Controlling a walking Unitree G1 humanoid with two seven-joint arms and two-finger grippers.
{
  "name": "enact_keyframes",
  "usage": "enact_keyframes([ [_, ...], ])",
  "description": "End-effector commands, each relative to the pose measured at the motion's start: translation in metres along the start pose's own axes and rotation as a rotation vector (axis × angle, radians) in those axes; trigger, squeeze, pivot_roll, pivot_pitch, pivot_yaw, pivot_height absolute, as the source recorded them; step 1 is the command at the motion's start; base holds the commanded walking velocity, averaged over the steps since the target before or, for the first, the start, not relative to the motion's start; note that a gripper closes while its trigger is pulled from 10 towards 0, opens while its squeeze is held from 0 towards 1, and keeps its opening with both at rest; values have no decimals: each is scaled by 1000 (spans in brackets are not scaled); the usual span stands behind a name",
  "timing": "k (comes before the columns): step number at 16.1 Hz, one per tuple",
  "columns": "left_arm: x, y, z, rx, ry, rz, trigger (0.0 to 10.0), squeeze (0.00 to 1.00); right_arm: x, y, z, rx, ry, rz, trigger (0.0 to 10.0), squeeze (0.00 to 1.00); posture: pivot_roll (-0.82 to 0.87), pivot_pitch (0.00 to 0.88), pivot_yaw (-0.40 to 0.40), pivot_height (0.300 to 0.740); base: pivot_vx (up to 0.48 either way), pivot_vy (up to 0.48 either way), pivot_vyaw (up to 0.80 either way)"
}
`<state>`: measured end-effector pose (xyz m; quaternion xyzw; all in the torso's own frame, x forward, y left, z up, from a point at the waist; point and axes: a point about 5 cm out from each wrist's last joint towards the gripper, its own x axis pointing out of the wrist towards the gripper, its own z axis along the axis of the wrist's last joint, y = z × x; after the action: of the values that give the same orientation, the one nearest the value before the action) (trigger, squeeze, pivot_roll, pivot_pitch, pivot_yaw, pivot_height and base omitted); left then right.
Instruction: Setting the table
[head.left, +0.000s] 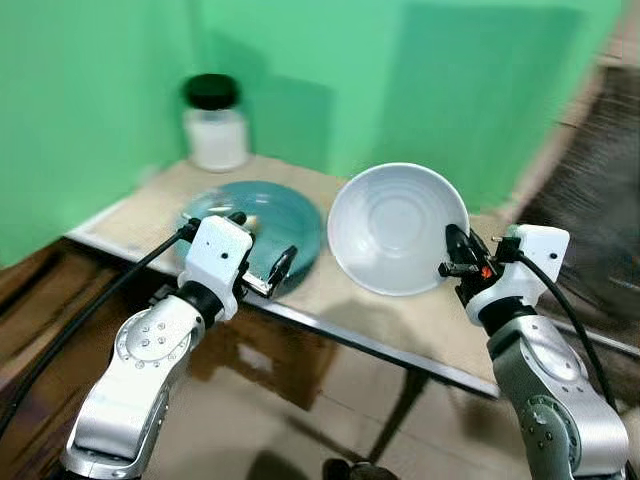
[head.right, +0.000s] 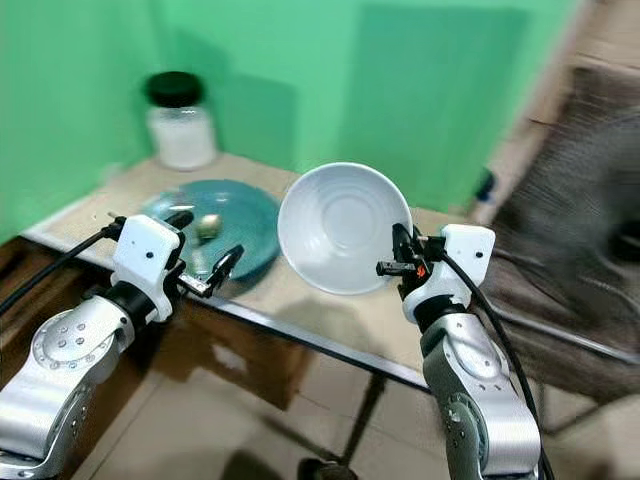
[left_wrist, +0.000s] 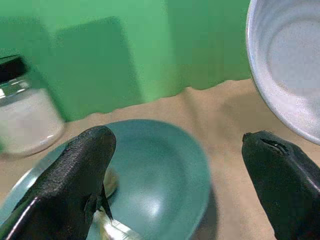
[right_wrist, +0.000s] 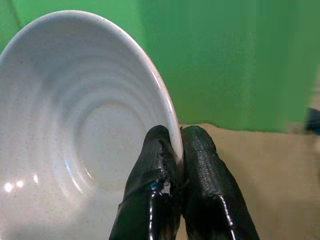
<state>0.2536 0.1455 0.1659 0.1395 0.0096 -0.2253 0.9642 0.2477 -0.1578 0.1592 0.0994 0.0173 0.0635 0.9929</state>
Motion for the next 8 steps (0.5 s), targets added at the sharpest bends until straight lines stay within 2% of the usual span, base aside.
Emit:
enact_keyframes([
  [1,0,0,0,13,-4,1,10000,161,-2,2,10,-10,-48,21,10000,0,84,0,-69,740,0,0,-800],
  [8,1,-2,-1,8,-4,1,10000,165,-4,2,8,-21,-27,50,10000,0,75,0,-80,740,0,0,-800],
])
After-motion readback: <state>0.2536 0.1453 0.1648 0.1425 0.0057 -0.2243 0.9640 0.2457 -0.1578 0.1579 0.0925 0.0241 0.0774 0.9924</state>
